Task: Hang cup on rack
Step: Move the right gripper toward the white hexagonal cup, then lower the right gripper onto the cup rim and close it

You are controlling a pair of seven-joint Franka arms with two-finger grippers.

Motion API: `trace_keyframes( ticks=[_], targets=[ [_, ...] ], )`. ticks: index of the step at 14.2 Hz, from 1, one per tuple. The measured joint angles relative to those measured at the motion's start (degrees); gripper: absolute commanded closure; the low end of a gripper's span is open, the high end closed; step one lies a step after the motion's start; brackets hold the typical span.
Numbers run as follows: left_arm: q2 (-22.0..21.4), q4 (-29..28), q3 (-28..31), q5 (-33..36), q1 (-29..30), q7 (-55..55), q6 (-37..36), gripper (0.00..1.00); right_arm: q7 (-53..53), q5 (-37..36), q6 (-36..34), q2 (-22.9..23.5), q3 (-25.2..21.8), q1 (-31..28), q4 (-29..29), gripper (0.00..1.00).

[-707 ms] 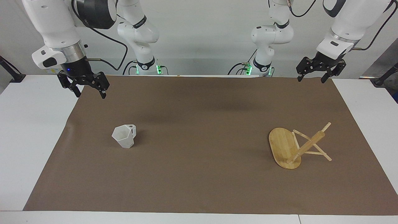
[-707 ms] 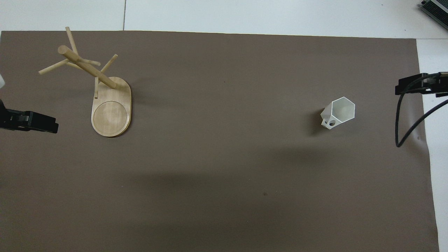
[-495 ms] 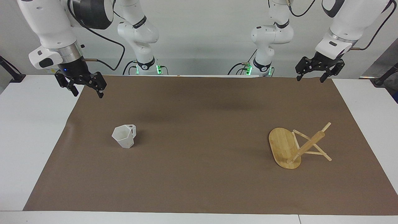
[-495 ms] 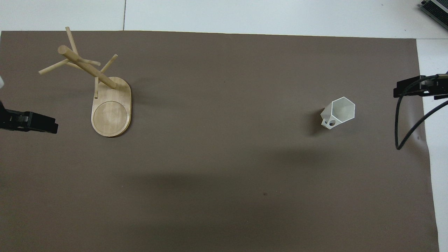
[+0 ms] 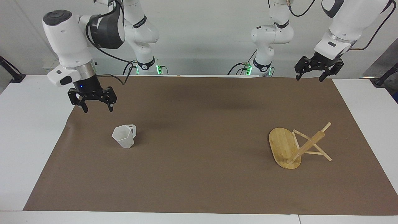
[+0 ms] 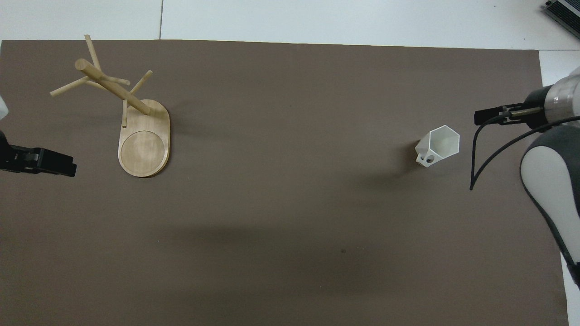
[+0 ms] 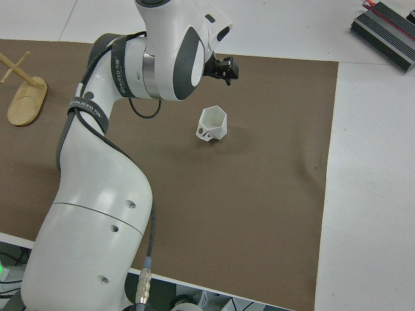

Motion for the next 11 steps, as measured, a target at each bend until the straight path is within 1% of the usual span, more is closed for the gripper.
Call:
trace_keyframes(
  ticks=[2, 5, 8, 11],
  targets=[
    [0.0, 0.0, -0.2, 0.0, -0.1, 0.0, 0.1, 0.0, -0.1, 0.0, 3.6, 2.5, -0.2, -0.4, -1.5, 0.0],
    [0.0, 0.0, -0.3, 0.0, -0.1, 0.1, 1.3, 0.0, -0.1, 0.0, 6.7, 6.4, -0.3, -0.7, -1.6, 0.0],
    [0.0, -0.2, -0.3, 0.0, -0.2, 0.4, 1.6, 0.0, -0.1, 0.0, 8.8, 8.3, -0.3, -0.7, -2.0, 0.0],
    [0.0, -0.3, -0.4, 0.0, -0.2, 1.3, 1.9, 0.0, -0.1, 0.0, 12.2, 8.9, -0.3, -0.7, -4.0, 0.0]
  ],
)
